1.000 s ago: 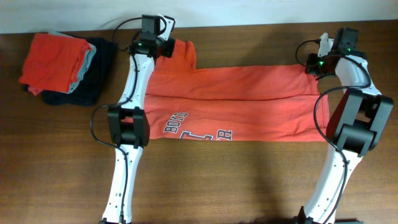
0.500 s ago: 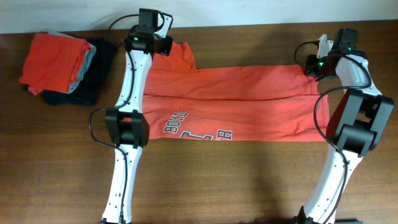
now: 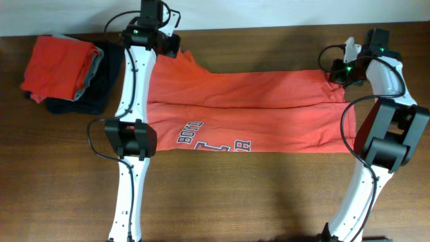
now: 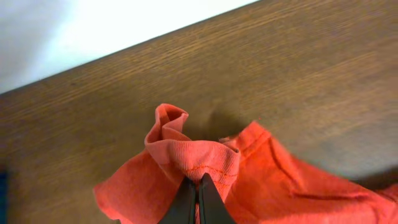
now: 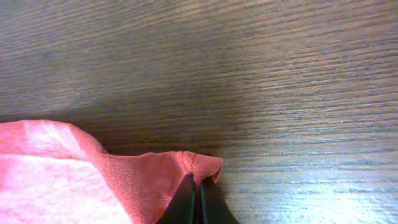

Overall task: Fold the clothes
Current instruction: 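Lift the top edge and fold it down toward the bottom with both grippers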

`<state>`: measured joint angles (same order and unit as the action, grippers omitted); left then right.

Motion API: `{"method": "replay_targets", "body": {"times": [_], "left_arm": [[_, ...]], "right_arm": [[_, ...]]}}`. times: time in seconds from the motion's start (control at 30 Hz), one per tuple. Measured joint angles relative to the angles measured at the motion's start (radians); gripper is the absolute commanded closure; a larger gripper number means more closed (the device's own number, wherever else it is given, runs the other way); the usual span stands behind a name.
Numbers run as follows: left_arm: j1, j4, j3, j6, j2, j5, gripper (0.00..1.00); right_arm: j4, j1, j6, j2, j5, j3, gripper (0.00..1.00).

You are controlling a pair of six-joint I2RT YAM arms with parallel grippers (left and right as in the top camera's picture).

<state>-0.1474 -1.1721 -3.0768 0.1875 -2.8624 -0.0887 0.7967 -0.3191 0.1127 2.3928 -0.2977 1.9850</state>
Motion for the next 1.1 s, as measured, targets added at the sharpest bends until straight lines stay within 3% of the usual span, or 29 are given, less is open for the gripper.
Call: {"method": "replay_targets", "body": {"times": [0.5, 1.1], "left_arm": [[-0.001, -0.263, -0.011, -0.005, 0.045, -0.001, 0.99], [-0.001, -0.475, -0.011, -0.037, 0.167, -0.064, 0.99]], "right_arm": [[0.087, 0.000, 0.029, -0.103, 0.000, 0.000, 0.96], [0.252, 0.000, 0.071, -0.130, -0.038, 0.000, 0.96]]}}
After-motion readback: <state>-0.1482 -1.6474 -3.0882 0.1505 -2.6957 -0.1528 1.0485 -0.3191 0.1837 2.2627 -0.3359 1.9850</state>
